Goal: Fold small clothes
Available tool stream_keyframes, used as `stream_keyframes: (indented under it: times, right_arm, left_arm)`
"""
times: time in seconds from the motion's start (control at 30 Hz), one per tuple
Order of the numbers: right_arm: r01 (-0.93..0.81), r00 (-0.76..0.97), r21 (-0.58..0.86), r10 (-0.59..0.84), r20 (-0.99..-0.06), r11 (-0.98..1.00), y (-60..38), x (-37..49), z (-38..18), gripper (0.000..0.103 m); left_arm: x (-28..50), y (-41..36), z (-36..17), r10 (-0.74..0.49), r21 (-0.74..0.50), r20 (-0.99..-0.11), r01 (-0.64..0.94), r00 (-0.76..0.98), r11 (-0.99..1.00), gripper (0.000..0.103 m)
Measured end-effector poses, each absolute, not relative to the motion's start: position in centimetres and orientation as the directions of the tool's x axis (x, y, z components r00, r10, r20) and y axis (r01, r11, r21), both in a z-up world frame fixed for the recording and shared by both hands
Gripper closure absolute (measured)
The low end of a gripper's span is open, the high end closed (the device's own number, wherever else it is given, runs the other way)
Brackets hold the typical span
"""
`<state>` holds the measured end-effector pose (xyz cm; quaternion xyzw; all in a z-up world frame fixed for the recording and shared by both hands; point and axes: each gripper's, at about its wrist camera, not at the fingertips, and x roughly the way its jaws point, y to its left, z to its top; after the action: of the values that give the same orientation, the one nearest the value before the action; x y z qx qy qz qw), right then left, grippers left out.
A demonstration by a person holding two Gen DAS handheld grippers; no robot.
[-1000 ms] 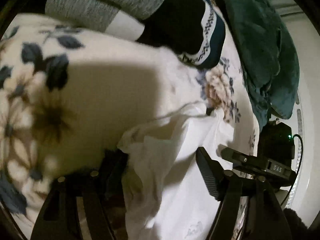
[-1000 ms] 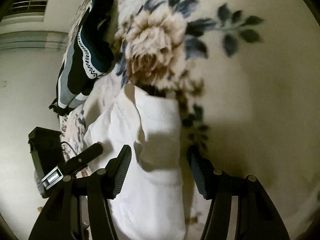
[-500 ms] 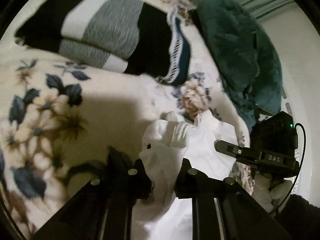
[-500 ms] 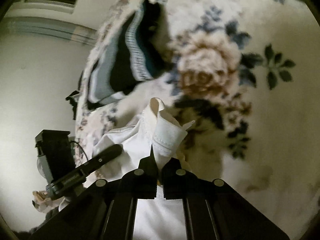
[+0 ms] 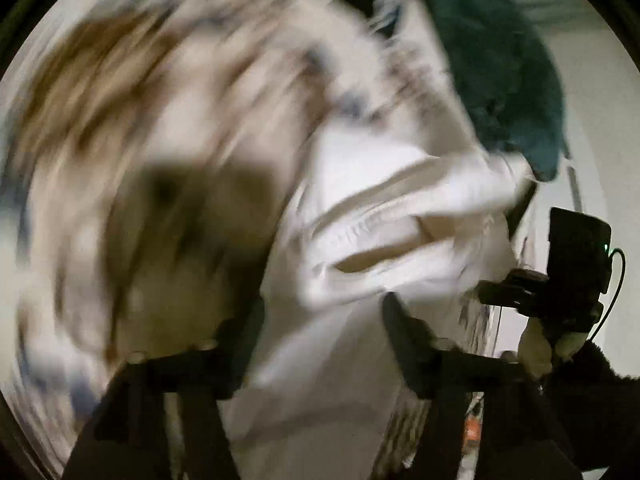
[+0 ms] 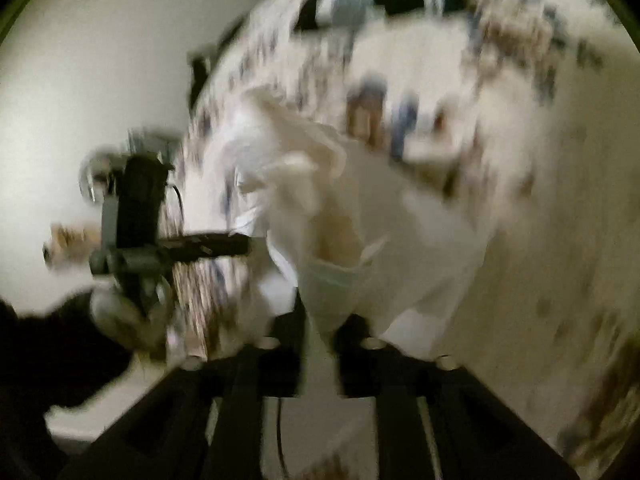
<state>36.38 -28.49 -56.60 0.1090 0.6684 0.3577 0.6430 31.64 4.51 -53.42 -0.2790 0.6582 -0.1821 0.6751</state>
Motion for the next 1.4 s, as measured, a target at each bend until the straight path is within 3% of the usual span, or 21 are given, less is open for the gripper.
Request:
stream_keyframes:
  times: [0.03,0.2,0.33,0.43,0.53,0.6,0.73,0.83,1.03,1.07,1.1,1.13,1.4]
  right_arm:
    - [-0.317,-0.176,0.614,0.591,-0.787,0.723,-28.5,35.6,-56.9,0.046]
    - [-0.212,-0.132,0.622,0.609,-0.782,0.754,-30.4,34.2,-56.2,0.045]
    - [-0.053,0.071,0.647,0.649,-0.757,0.761,-31.5,35.5,-54.9,0.045]
    - [0.016,0.192,0.607,0.593,-0.782,0.795,-29.8,36.8,-55.2,0.045]
    - [0.057,0.210,0.489,0.469,-0.858,0.870,-27.7,38.4,-57.3,0.045]
    - [0.081,0.152,0.367,0.353,-0.923,0.927,-26.7,38.3,-59.8,0.051]
    - [0.084,0.053,0.211,0.207,-0.977,0.974,-26.2,35.9,-62.2,0.053]
    - [0.124,0.045,0.231,0.227,-0.973,0.965,-27.0,34.3,-62.0,0.053]
    - [0.268,0.072,0.440,0.438,-0.896,0.857,-30.0,28.6,-58.8,0.051]
    - [0.283,0.066,0.462,0.464,-0.884,0.840,-30.3,27.2,-58.2,0.051]
    - [0.303,0.052,0.482,0.491,-0.870,0.822,-30.5,25.3,-57.8,0.051]
    - [0.320,0.036,0.496,0.512,-0.858,0.807,-30.7,23.2,-57.5,0.051]
    - [0.434,-0.111,0.498,0.593,-0.797,0.751,-28.1,10.4,-61.2,0.050]
  left_arm:
    - [30.0,5.5,-54.0,-0.612,-0.611,-0.789,-0.172,0.053,0.773,0.043]
    - [27.7,9.0,-53.2,-0.620,-0.624,-0.777,-0.272,0.109,0.733,0.042]
    - [32.5,7.1,-51.0,-0.646,-0.675,-0.737,-0.175,0.198,0.717,0.042]
    - [36.8,3.4,-50.3,-0.633,-0.656,-0.741,-0.042,0.224,0.753,0.042]
    - [39.6,-0.5,-51.7,-0.562,-0.552,-0.805,0.109,0.191,0.827,0.042]
    - [39.9,-2.3,-54.0,-0.433,-0.408,-0.893,0.190,0.122,0.893,0.042]
    - [36.9,-2.3,-56.5,-0.343,-0.314,-0.938,0.295,0.050,0.902,0.042]
    - [34.9,-0.9,-56.2,-0.350,-0.326,-0.936,0.278,0.040,0.904,0.042]
    - [30.3,4.7,-51.8,-0.553,-0.546,-0.832,0.097,0.054,0.832,0.041]
    - [29.0,5.5,-51.1,-0.576,-0.573,-0.815,0.074,0.052,0.817,0.038]
    - [27.6,6.3,-50.6,-0.594,-0.592,-0.803,0.057,0.046,0.804,0.027]
    - [26.1,6.7,-50.3,-0.596,-0.594,-0.802,0.045,0.034,0.803,0.021]
    - [16.1,8.2,-55.0,-0.547,-0.537,-0.828,-0.109,-0.121,0.837,0.021]
